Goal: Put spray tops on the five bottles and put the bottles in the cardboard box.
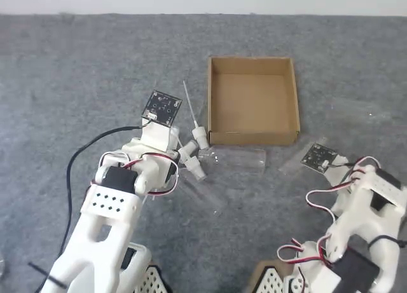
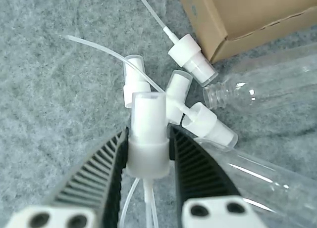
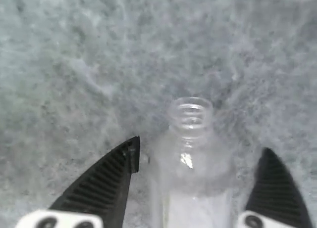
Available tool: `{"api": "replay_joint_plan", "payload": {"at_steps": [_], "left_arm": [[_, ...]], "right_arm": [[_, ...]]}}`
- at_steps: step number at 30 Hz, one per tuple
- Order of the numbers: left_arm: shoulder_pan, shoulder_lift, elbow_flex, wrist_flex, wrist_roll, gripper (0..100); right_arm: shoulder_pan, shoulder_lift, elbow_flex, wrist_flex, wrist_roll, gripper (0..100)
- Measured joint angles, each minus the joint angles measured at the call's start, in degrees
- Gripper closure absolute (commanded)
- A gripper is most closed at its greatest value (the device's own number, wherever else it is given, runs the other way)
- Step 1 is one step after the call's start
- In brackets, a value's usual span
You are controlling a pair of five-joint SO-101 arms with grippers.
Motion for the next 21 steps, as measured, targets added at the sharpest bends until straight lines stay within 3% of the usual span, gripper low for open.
{"api": "replay_joint_plan", "payload": {"at_steps": [3, 6, 9, 16, 21], "left_arm": [[0.0, 0.0, 0.0, 0.0, 0.0, 99], [0.0, 0.0, 0.0, 0.0, 0.0, 99], [-0.4, 0.0, -0.4, 1.3, 0.0, 99], [-3.6, 0.0, -7.7, 8.4, 0.1, 99], [-10.9, 0.0, -8.4, 9.1, -1.1, 99]], "right_arm": [[0.0, 0.0, 0.4, -1.0, -0.1, 94.6], [-0.1, 0.0, 0.4, -1.4, -4.2, 97.0], [-0.1, 0.0, -1.0, -1.4, -11.5, 97.2], [-0.1, 0.5, -8.1, -1.4, -36.4, 97.2], [-1.0, 1.6, -12.2, 0.0, -43.7, 97.1]]}}
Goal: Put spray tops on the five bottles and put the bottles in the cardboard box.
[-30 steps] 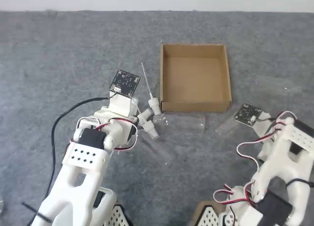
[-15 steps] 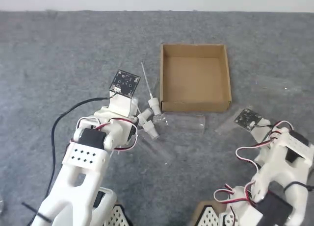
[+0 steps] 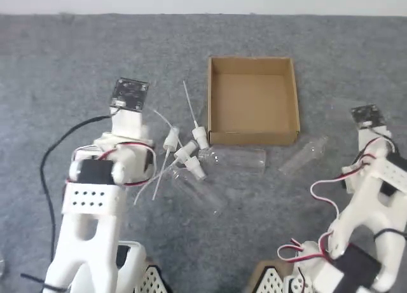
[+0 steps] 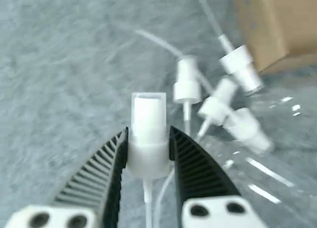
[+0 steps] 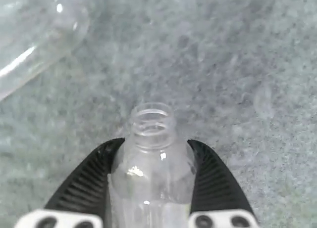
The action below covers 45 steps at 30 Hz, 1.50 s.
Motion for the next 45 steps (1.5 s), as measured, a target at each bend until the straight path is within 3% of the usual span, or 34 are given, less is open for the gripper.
{"api": "replay_joint_plan", "payload": {"at_steps": [5, 10, 16, 20, 28, 35, 45], "left_arm": [[-6.3, 0.0, 0.0, 1.1, -3.3, 99], [-7.5, 3.7, -0.3, 1.7, -5.3, 99], [-6.9, 21.7, -5.9, -2.5, -5.3, 98], [-6.0, 34.6, -12.3, -5.3, -5.5, 98], [-6.1, 52.1, -21.9, -6.0, -5.2, 90], [-6.1, 52.7, -22.9, -5.8, -5.4, 86], [-6.1, 52.0, -29.0, -3.2, -6.9, 84]], "right_arm": [[0.0, 8.0, -8.5, 2.6, -3.4, 97.4], [-0.9, 17.1, -15.8, 5.5, -4.5, 97.6], [-1.2, 18.6, -16.2, 5.5, -4.5, 97.1], [-1.7, 18.6, -16.2, 6.1, -0.1, 97.0], [-2.0, 18.6, -16.2, 6.1, 2.6, 93.7], [-2.0, 18.6, -16.2, 6.1, 4.4, 75.8], [-2.0, 18.6, -16.2, 6.1, 4.8, 75.3]]}}
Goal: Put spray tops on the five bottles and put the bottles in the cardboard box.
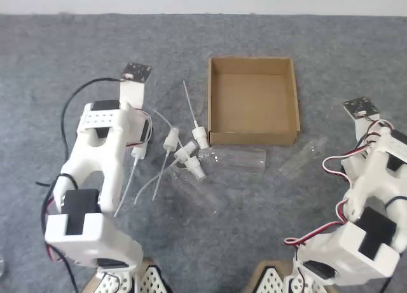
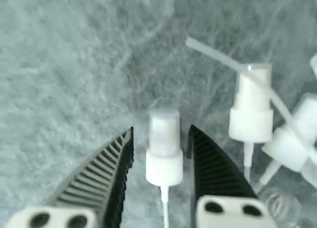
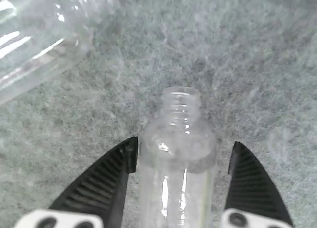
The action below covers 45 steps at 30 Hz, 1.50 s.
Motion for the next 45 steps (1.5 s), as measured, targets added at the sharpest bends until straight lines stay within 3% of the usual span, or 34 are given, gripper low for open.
{"api": "replay_joint_plan", "payload": {"at_steps": [4, 11, 15, 20, 26, 36, 45], "left_arm": [[0.0, 3.6, -1.0, -0.4, -0.2, 85], [0.6, 7.6, -1.6, -2.3, -0.5, 99], [0.5, 6.9, -1.6, -2.2, -0.4, 99], [0.1, -1.5, -1.6, 2.5, -0.4, 99], [-0.1, -16.7, -0.7, 9.8, 2.6, 99], [0.1, -38.8, 19.0, 4.6, 3.3, 99], [0.0, -42.7, 21.2, 4.1, 3.3, 99]], "right_arm": [[0.0, 0.0, 0.0, 0.0, 0.0, 75.3], [0.1, 0.0, 0.0, 0.0, 0.0, 75.3], [0.1, 0.0, 0.0, 0.0, 0.0, 75.0], [0.1, 0.0, 0.0, 0.4, 0.2, 74.8], [-0.1, -3.3, 0.0, 3.7, 0.2, 67.4], [-2.9, -5.1, 0.0, 4.4, 3.0, 67.5], [-2.2, 4.7, 0.0, 1.0, 3.4, 81.5]]}}
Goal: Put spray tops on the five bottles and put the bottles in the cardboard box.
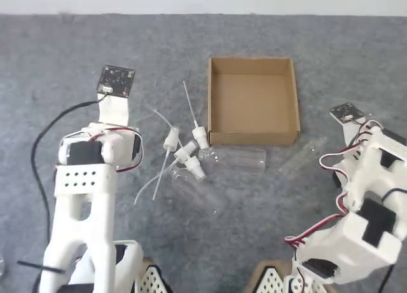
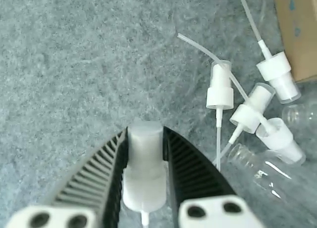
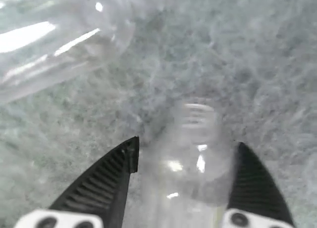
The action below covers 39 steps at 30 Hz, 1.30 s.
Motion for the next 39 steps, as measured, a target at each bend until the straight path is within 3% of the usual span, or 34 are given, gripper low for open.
{"api": "replay_joint_plan", "payload": {"at_steps": [7, 15, 19, 23, 28, 34, 39], "left_arm": [[0.0, 0.0, 0.1, 0.0, 0.0, 99], [0.1, 0.0, -2.2, 0.0, 0.0, 99], [0.1, 0.0, -8.4, 2.5, 0.0, 99], [0.1, 0.0, -16.0, 8.0, 0.0, 99], [0.1, -0.4, -24.6, 14.2, 0.0, 99], [0.1, -9.8, -27.9, 17.1, 0.0, 99], [-0.3, -20.7, -28.8, 17.6, 0.0, 99]], "right_arm": [[1.1, 0.4, 0.0, -0.6, 0.1, 99.2], [0.9, -7.0, 0.0, 0.3, 0.2, 99.2], [-3.8, -18.1, 0.0, 4.1, -4.0, 99.2], [-14.2, -30.8, 0.0, 7.7, -12.5, 99.2], [-33.6, -42.4, 0.0, 9.3, -22.9, 99.2], [-57.6, -44.2, 0.0, 9.0, -34.9, 99.2], [-68.9, -43.3, 0.0, 6.8, -40.9, 99.2]]}}
